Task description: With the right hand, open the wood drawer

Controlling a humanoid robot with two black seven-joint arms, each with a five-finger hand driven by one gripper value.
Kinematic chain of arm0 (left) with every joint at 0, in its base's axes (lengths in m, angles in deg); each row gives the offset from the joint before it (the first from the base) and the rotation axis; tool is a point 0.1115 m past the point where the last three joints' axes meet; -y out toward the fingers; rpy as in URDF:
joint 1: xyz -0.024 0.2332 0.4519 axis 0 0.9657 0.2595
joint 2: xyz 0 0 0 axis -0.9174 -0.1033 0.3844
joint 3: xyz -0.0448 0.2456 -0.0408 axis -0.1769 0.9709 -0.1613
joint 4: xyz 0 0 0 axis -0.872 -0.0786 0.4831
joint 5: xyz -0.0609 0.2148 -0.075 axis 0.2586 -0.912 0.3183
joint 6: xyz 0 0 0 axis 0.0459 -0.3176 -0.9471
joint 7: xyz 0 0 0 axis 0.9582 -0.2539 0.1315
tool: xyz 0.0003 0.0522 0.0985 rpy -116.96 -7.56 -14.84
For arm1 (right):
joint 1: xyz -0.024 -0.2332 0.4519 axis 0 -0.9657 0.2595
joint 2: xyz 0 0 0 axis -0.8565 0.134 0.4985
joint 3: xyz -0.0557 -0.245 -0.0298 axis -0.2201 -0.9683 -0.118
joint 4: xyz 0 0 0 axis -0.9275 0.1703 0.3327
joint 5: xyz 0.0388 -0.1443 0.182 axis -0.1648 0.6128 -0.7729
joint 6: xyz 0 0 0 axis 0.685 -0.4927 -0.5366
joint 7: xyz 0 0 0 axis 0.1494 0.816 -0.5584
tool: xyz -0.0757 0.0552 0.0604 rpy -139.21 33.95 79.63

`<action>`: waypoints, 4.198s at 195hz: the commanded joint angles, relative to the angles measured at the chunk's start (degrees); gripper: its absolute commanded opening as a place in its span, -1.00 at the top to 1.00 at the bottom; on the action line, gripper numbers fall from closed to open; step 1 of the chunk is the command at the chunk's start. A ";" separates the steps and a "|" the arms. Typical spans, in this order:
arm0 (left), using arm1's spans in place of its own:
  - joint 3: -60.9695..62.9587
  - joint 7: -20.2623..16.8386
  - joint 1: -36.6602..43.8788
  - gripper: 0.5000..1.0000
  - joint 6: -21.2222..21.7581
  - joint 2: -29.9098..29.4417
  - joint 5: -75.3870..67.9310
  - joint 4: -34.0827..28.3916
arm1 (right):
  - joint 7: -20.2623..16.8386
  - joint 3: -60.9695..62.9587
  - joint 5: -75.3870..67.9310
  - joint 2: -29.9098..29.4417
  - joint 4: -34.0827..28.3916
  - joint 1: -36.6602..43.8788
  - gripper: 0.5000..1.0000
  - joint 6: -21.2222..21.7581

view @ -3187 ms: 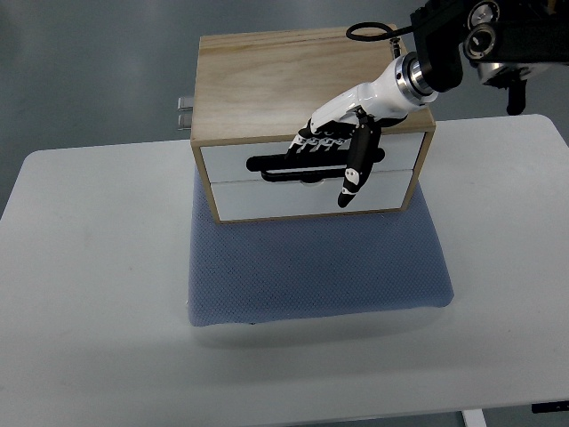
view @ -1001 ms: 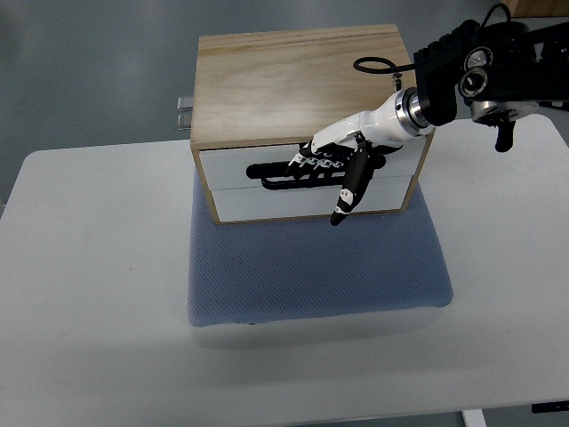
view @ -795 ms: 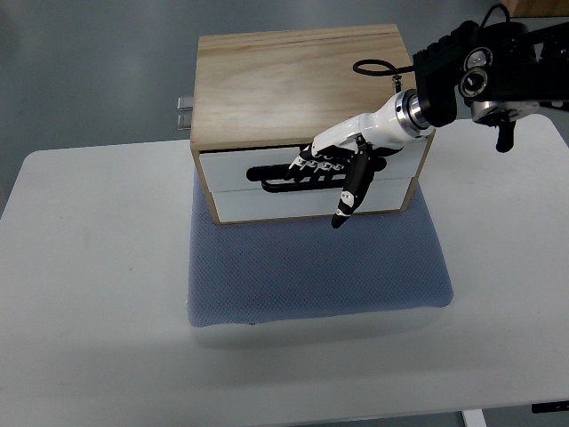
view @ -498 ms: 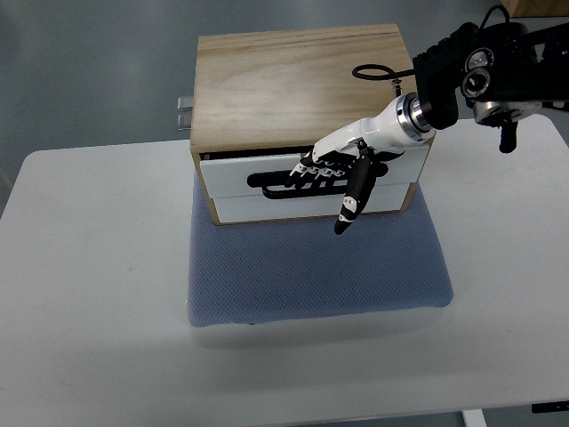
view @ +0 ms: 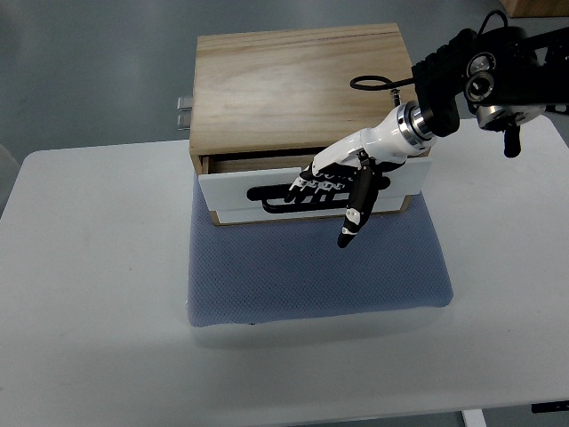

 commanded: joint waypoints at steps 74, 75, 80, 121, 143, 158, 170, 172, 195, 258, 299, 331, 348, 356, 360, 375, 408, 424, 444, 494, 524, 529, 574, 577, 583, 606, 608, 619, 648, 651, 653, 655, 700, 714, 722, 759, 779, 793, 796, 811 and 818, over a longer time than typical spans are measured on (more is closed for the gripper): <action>0.04 0.00 0.00 -1.00 0.00 0.00 0.00 0.00 | 0.18 0.01 0.00 0.76 -1.51 0.22 -0.76 2.78; 0.04 0.00 0.00 -1.00 0.00 0.00 0.00 0.00 | 0.18 0.01 0.00 0.76 -1.51 0.22 -0.76 2.78; 0.04 0.00 0.00 -1.00 0.00 0.00 0.00 0.00 | 0.18 0.01 0.00 0.76 -1.51 0.22 -0.76 2.78; 0.04 0.00 0.00 -1.00 0.00 0.00 0.00 0.00 | 0.53 0.01 0.00 1.73 -3.27 0.31 -0.76 4.80; 0.04 0.00 0.00 -1.00 0.00 0.00 0.00 0.00 | 0.53 0.01 0.00 1.99 -3.97 0.39 -0.76 5.42; 0.04 0.00 0.00 -1.00 0.00 0.00 0.00 0.00 | 0.62 0.10 0.00 1.99 -4.15 1.01 -0.76 6.03; 0.04 0.00 0.00 -1.00 0.00 0.00 0.00 0.00 | 0.62 0.10 0.00 2.08 -4.24 1.01 -0.76 6.21; 0.04 0.00 0.00 -1.00 0.00 0.00 0.00 0.00 | 0.62 0.10 0.00 2.08 -4.24 1.01 -0.76 6.21; 0.04 0.00 0.00 -1.00 0.00 0.00 0.00 0.00 | 0.62 0.10 0.00 2.16 -4.32 1.27 -0.76 6.49; 0.04 0.00 0.00 -1.00 0.00 0.00 0.00 0.00 | 1.85 0.18 0.00 2.96 -5.56 2.15 -0.76 6.49; 0.04 0.00 0.00 -1.00 0.00 0.00 0.00 0.00 | 1.85 0.18 0.00 3.31 -7.31 2.24 -0.76 6.49; -0.05 0.00 0.00 -1.00 0.00 0.00 0.00 0.00 | 2.11 0.18 0.00 3.40 -8.28 2.24 -0.76 6.49; 0.04 0.00 0.00 -1.00 0.00 0.00 0.00 0.00 | 2.11 0.18 0.00 3.40 -8.19 2.24 -0.77 6.49; -0.05 0.00 0.00 -1.00 0.00 0.00 0.00 0.00 | 2.11 0.18 0.00 3.40 -8.19 2.15 -0.77 6.49; -0.05 0.00 0.00 -1.00 0.00 0.00 0.00 0.00 | 2.11 0.18 0.00 3.40 -8.19 2.15 -0.77 6.49; -0.05 0.00 0.00 -1.00 0.00 0.00 0.00 0.00 | 2.11 0.27 0.08 3.04 -7.93 2.06 -0.77 6.49; 0.04 0.00 0.00 -1.00 0.00 0.00 0.00 0.00 | 2.02 0.27 0.17 3.13 -7.75 1.98 -0.77 6.47; -0.05 0.00 0.00 -1.00 0.00 0.00 0.00 0.00 | 1.94 0.27 0.17 3.31 -7.75 2.06 -0.77 6.49; 0.04 0.00 0.00 -1.00 0.00 0.00 0.00 0.00 | 1.85 0.27 0.35 3.40 -7.75 2.24 -0.77 6.49; 0.04 0.00 0.00 -1.00 0.00 0.00 0.00 0.00 | 1.59 0.27 0.43 3.40 -7.84 3.38 -0.77 6.49; -0.05 0.00 0.00 -1.00 0.00 0.00 0.00 0.00 | 1.50 0.27 0.52 3.48 -7.93 4.00 -0.77 6.49; -0.05 0.00 0.00 -1.00 0.00 0.00 0.00 0.00 | 1.41 0.18 0.61 3.48 -7.84 4.00 -0.77 6.49; 0.04 0.00 0.00 -1.00 0.00 0.00 0.00 0.00 | 1.41 -0.08 3.07 3.48 -7.84 3.65 -0.77 5.86; -0.05 0.00 0.00 -1.00 0.00 0.00 0.00 0.00 | 1.41 -0.08 3.16 3.48 -7.84 3.65 -0.77 5.77; 0.04 0.00 0.00 -1.00 0.00 0.00 0.00 0.00 | 1.41 0.01 3.16 3.57 -7.93 3.65 -0.77 5.86; 0.04 0.00 0.00 -1.00 0.00 0.00 0.00 0.00 | 1.41 0.10 3.16 4.98 -8.02 4.00 -0.77 6.49; 0.04 0.00 0.00 -1.00 0.00 0.00 0.00 0.00 | 1.41 0.18 3.16 5.06 -8.02 4.00 -0.77 6.49; 0.04 0.00 0.00 -1.00 0.00 0.00 0.00 0.00 | 1.50 0.18 3.16 5.42 -8.19 4.26 -0.77 6.49; 0.04 0.00 0.00 -1.00 0.00 0.00 0.00 0.00 | 1.50 0.45 3.16 5.77 -8.28 5.32 -0.77 6.49; 0.04 0.00 0.00 -1.00 0.00 0.00 0.00 0.00 | 1.50 0.45 3.16 5.86 -8.28 5.32 -0.77 6.49; 0.04 0.00 0.00 -1.00 0.00 0.00 0.00 0.00 | 1.50 0.53 3.16 5.94 -8.28 5.32 -0.77 6.49; 0.04 0.00 0.00 -1.00 0.00 0.00 0.00 0.00 | 1.50 0.53 3.16 6.12 -8.37 5.32 -0.77 6.49; 0.04 0.00 0.00 -1.00 0.00 0.00 0.00 0.00 | 1.59 0.62 3.16 7.26 -8.28 6.63 -0.77 6.49; 0.04 0.00 0.00 -1.00 0.00 0.00 0.00 0.00 | 1.67 2.10 3.07 8.05 -8.28 7.51 -0.77 6.49; 0.04 0.00 0.00 -1.00 0.00 0.00 0.00 0.00 | 1.67 3.35 3.07 8.49 -8.28 7.51 -0.77 6.49; 0.04 0.00 0.00 -1.00 0.00 0.00 0.00 0.00 | 1.76 11.87 2.72 12.80 -7.31 5.93 -0.78 6.49; 0.04 0.00 0.00 -1.00 0.00 0.00 0.00 0.00 | 1.94 14.77 1.75 16.57 -6.79 4.09 -0.78 6.49; -0.05 0.00 0.00 -1.00 0.00 0.00 0.00 0.00 | 1.94 17.49 0.96 18.86 -5.56 2.16 -0.78 6.49; 0.04 0.00 0.00 -1.00 0.00 0.00 0.00 0.00 | 2.02 17.94 0.79 19.30 -5.47 1.80 -0.78 6.49; -0.05 0.00 0.00 -1.00 0.00 0.00 0.00 0.00 | 2.02 21.45 0.08 22.20 -3.45 -1.10 -0.78 6.49; -0.05 0.00 0.00 -1.00 0.00 0.00 0.00 0.00 | 2.11 23.30 -0.27 23.35 -2.13 -2.68 -0.78 6.49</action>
